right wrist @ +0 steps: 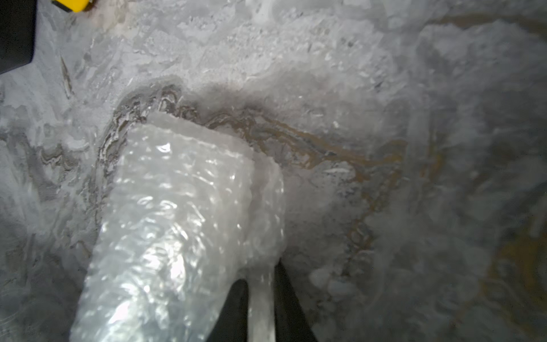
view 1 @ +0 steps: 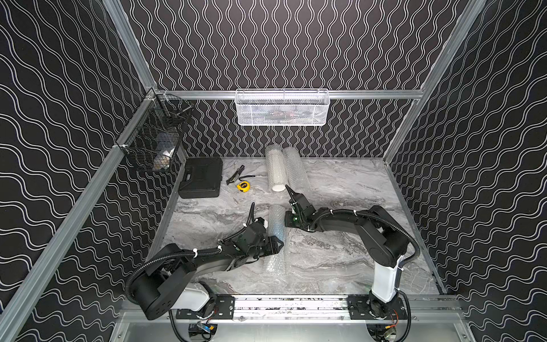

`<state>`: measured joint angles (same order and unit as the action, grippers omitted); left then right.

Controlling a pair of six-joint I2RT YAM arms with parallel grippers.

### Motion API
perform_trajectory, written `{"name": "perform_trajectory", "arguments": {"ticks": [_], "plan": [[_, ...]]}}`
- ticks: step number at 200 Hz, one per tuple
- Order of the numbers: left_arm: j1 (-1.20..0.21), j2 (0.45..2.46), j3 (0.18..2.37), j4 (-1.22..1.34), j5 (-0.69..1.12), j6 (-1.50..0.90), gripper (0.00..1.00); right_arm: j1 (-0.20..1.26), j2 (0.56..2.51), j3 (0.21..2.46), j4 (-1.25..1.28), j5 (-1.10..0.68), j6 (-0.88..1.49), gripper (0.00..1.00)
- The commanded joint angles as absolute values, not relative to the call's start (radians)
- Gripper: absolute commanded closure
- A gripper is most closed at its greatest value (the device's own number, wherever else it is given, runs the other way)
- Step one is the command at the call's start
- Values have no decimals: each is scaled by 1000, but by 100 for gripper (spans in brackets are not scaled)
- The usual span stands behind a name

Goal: Unwrap the vase from the bubble wrap
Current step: Unwrap the bubble wrap at the center of the board.

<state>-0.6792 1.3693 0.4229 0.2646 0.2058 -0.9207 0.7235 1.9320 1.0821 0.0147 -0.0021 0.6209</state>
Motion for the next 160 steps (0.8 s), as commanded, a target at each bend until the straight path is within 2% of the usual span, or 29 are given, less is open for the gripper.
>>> {"name": "perform_trajectory", "arguments": {"ticks": [1,76,128,160], "plan": [[-683,1357,413,207,223,-940,57,717,1936,1085,2,68,661,87],[-684,1342,382,214,205,-955,58,617,1931,1026,126,-75,777,88],[-684,1345,394,215,206,-951,58,614,1906,975,144,-247,754,71],[-684,1346,396,214,204,-951,58,614,1876,914,161,-333,762,65]]}}
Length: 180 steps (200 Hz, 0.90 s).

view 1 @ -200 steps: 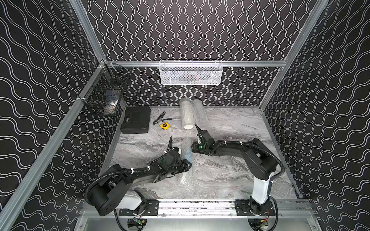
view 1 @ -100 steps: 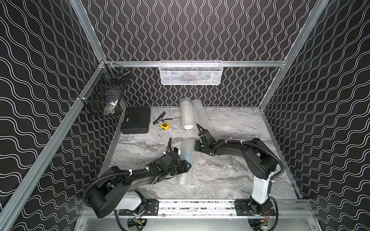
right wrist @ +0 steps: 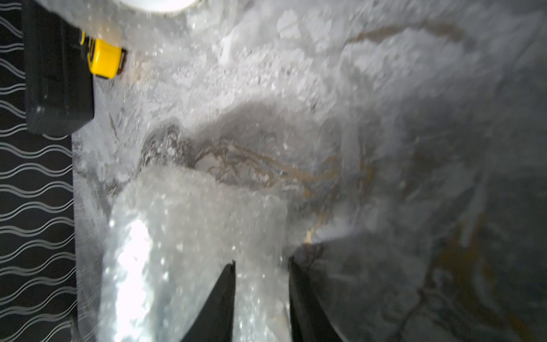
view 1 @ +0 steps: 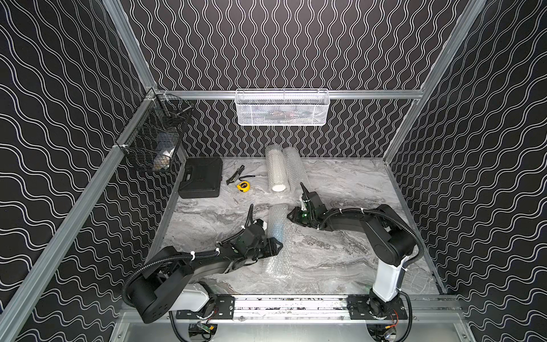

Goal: Unwrap the vase from the bubble wrap
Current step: Unwrap the bubble wrap at the center of the board.

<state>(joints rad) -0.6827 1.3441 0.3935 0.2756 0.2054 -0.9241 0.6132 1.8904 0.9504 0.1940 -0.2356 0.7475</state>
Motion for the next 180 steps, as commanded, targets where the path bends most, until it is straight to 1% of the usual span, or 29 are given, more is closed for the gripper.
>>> {"name": "perform_trajectory", "arguments": {"ticks": [1,20,70,88,106,119,134,146,165,180], "plan": [[-684,1346,396,215,204,-950,58,614,1875,913,163,-336,761,65],[-684,1347,397,216,204,-951,58,615,1865,887,167,-391,758,63],[-685,1340,399,231,205,-951,58,623,1867,823,206,-496,753,63],[-685,1342,397,248,215,-951,58,629,1873,807,226,-514,755,70],[-685,1338,396,263,225,-950,57,632,1861,800,234,-518,752,84],[-684,1325,396,264,226,-948,55,632,1836,802,212,-496,740,92],[-684,1303,400,246,216,-939,51,632,1801,824,151,-469,707,95],[-684,1283,409,222,204,-926,44,632,1779,848,98,-453,675,97],[-684,1256,429,174,185,-897,36,632,1750,880,23,-433,633,99],[-683,1244,448,145,171,-877,33,631,1733,904,-32,-424,601,99]]}}
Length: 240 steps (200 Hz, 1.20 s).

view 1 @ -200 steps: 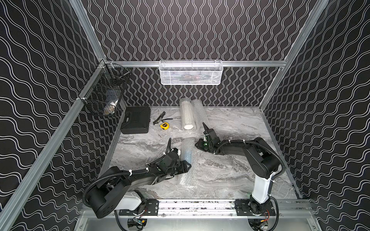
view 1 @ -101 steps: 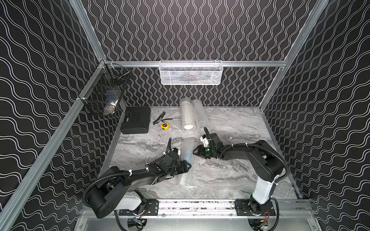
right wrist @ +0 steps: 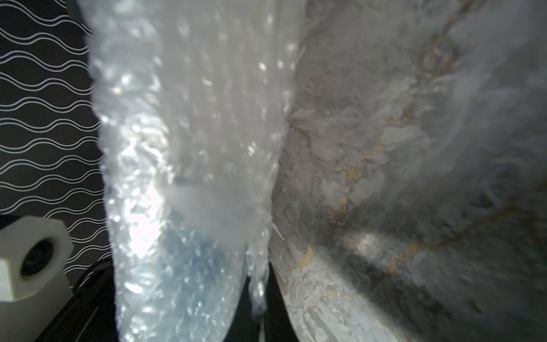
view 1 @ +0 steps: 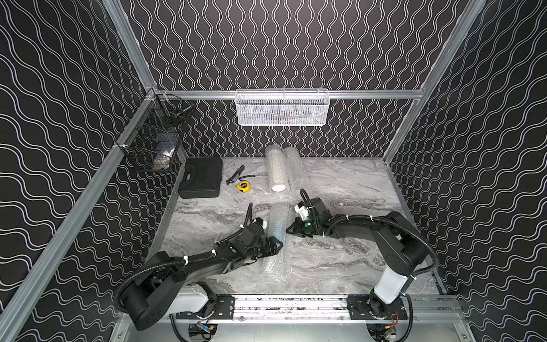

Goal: Unwrap the vase from the bubble wrap
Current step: Unwrap the bubble wrap at the center of the board.

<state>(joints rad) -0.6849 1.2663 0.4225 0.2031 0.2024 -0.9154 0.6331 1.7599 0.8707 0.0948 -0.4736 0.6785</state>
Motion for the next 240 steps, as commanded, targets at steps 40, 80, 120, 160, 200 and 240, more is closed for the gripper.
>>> {"name": "perform_trajectory", "arguments": {"ticks": [40,80,120,160,200,240], "plan": [[-681,1249,484,105,143,-842,23,632,1695,962,-175,-382,515,100],[-681,1278,480,136,151,-849,19,632,1691,986,-251,-357,460,100],[-681,1284,477,139,149,-844,15,632,1676,1015,-306,-339,423,100],[-681,1264,475,159,188,-821,17,632,1651,1084,-390,-301,375,100],[-682,1272,432,276,286,-869,23,632,1656,1162,-443,-300,335,100],[-681,1234,469,123,180,-845,15,632,1651,1216,-505,-277,291,100]]}}
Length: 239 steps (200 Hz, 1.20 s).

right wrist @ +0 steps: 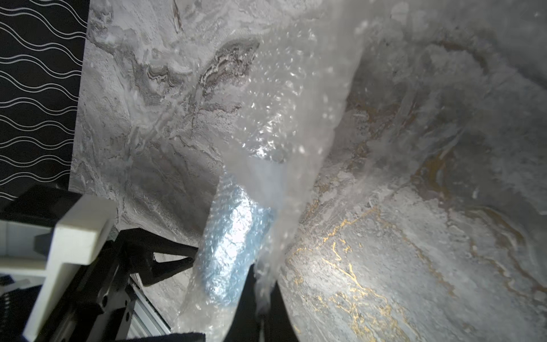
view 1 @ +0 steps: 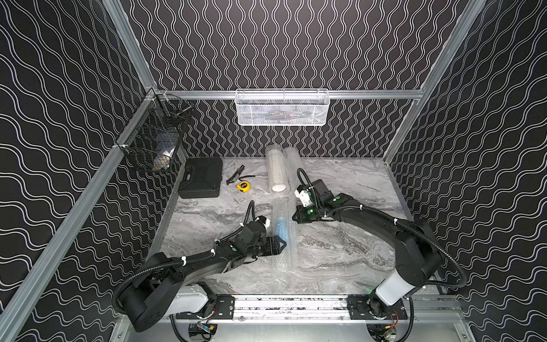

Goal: Unwrap the vase from the bubble wrap
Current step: Unwrap the bubble wrap at the center of the board.

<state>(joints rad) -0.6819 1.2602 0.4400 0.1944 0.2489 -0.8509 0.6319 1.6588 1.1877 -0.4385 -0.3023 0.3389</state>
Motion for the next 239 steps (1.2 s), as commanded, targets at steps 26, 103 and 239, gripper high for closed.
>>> {"name": "perform_trajectory", "arguments": {"ticks": [26,103,239], "plan": [[-679,1211,505,30,119,-807,12,632,1628,1236,-529,-261,278,100],[-658,1186,519,-55,32,-815,12,632,1569,1271,-570,-231,265,100],[-584,1095,534,-243,-107,-746,12,631,1468,1247,-561,-140,283,100]]}}
